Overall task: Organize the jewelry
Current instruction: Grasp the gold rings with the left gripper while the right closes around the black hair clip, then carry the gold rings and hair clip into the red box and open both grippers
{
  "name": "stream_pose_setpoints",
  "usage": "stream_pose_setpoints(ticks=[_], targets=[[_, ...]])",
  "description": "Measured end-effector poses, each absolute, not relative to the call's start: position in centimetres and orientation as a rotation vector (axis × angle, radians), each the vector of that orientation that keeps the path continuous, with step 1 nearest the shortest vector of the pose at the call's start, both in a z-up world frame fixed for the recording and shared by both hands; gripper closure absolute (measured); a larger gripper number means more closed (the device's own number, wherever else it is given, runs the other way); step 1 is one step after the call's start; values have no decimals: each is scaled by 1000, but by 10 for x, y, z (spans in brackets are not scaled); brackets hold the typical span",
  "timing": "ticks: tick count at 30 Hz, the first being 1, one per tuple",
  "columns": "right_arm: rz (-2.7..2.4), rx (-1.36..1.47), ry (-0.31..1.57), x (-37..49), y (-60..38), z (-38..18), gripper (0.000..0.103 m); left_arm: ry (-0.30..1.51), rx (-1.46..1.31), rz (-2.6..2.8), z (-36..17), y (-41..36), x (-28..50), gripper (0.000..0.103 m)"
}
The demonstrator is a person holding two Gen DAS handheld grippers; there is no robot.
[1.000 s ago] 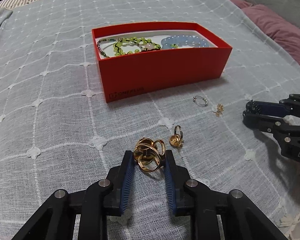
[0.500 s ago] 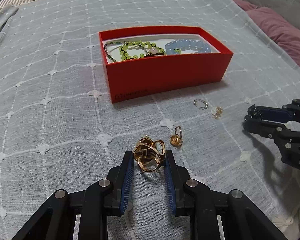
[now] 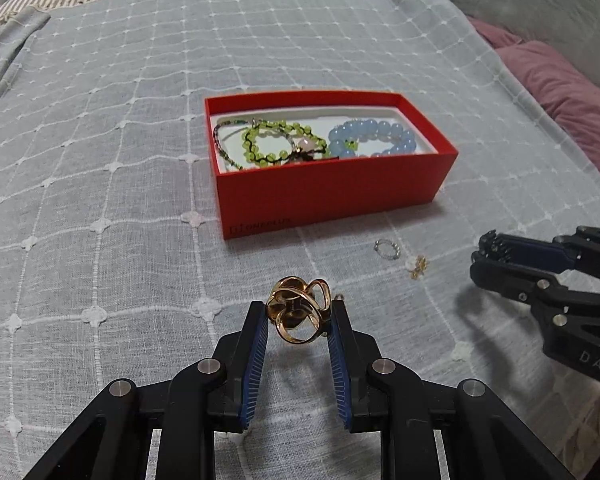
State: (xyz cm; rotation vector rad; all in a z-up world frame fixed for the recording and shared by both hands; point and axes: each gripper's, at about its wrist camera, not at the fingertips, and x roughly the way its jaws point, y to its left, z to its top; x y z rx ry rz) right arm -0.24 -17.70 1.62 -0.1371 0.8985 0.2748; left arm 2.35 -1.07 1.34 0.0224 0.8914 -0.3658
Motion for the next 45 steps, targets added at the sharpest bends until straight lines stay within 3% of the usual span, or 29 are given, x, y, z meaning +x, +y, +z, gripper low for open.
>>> stream_pose_setpoints(ticks=[19, 45], targets=[[246, -25, 863, 29, -181, 40, 76, 799, -93, -334, 39, -22, 65, 79], [216, -30, 791, 57, -192, 47, 75, 771, -102, -279, 27, -38, 104, 78]])
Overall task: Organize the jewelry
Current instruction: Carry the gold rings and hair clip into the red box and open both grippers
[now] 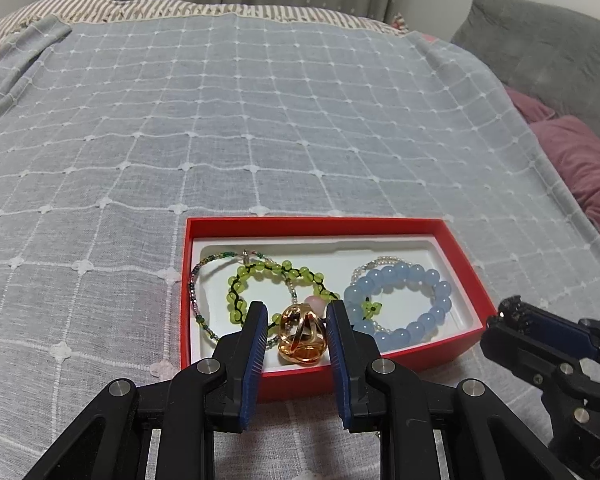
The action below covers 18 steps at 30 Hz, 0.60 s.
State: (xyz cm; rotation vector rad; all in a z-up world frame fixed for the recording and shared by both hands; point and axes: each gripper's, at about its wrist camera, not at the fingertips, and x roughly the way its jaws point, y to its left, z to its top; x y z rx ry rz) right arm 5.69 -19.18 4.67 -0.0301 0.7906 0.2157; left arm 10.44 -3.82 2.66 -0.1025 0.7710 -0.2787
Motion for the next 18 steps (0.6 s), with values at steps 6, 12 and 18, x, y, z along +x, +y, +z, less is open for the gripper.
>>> stream_pose_setpoints(ticks=[6, 12, 18], targets=[[222, -45, 794, 66, -190, 45, 75, 758, -58, -264, 32, -39, 93, 60], [232, -64, 811, 79, -183, 39, 75, 756, -21, -262, 34, -34, 80, 51], [232, -108, 817, 89, -174, 33, 75, 799, -32, -239, 24, -24, 73, 43]])
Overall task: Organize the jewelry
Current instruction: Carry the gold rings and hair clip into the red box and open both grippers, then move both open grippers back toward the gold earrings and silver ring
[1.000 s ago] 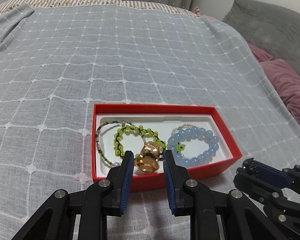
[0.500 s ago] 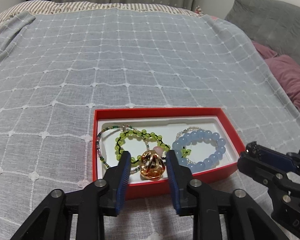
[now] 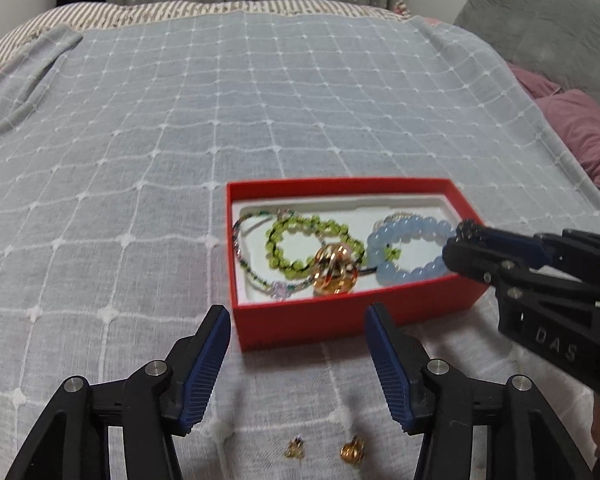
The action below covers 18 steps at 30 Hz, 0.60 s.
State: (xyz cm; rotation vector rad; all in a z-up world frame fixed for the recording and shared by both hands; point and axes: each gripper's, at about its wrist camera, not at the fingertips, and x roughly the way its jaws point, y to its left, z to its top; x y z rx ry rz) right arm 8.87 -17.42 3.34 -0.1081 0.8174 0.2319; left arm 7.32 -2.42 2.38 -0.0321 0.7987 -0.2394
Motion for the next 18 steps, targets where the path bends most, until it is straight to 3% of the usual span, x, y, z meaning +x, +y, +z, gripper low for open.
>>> stream_pose_setpoints(ticks=[12, 15, 18], targets=[[237, -116, 817, 96, -169, 30, 73, 843, -27, -216, 14, -11, 67, 31], [257, -110, 814, 96, -169, 32, 51, 854, -31, -207, 13, -9, 66, 29], [264, -111, 799, 92, -168, 37, 46, 859, -33, -202, 13, -7, 64, 24]])
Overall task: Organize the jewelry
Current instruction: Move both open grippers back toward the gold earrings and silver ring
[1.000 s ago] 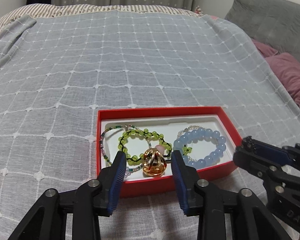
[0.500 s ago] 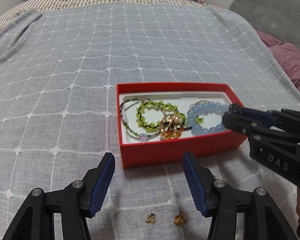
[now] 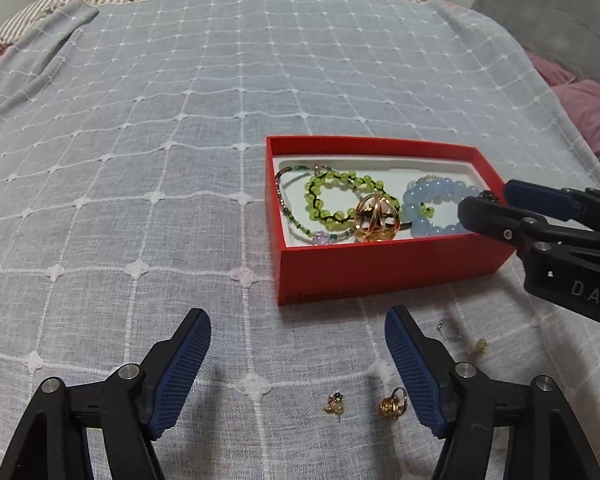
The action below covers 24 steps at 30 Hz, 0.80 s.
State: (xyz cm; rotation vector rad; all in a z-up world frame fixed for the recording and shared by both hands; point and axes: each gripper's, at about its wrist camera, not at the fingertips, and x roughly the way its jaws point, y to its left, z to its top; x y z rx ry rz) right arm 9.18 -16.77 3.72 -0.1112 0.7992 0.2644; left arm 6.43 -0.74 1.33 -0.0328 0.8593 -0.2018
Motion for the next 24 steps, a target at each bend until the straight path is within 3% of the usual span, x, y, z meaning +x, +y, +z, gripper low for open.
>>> stream_pose_setpoints(ticks=[7, 11, 24], targets=[[286, -112, 792, 74, -171, 49, 41, 870, -47, -191, 14, -2, 61, 13], [291, -113, 800, 61, -177, 51, 36, 889, -54, -193, 12, -1, 59, 12], [261, -162, 921, 25, -202, 23, 36, 975, -36, -183, -4, 7, 44, 12]])
